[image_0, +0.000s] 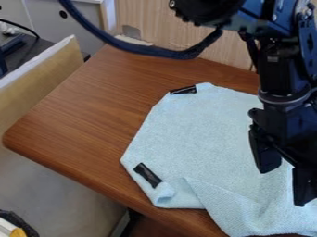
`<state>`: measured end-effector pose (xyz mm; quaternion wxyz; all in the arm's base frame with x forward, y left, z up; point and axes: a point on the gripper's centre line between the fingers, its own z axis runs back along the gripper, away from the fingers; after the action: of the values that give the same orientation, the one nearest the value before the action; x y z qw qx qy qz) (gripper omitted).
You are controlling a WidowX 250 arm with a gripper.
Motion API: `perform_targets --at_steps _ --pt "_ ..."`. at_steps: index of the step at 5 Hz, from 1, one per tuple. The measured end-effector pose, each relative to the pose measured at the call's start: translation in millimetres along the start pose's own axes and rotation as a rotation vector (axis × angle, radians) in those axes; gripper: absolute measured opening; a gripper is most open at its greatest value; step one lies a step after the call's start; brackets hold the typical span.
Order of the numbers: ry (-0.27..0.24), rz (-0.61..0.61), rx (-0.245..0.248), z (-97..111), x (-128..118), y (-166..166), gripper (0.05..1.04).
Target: Move the cloth to the bottom left of the table
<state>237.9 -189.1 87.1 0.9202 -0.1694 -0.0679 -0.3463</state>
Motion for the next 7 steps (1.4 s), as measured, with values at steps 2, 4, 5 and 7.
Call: perform_targets --at_steps 2,4,5,7 --pt "0.033 0.039 0.056 -8 -5 15 1.001" --pt "0.010 0.137 0.138 -4 -12 47 1.001" --pt "-0.012 0.213 0.172 -16 -14 71 1.001" --pt "-0.023 0.283 0.191 -50 -21 98 1.001"
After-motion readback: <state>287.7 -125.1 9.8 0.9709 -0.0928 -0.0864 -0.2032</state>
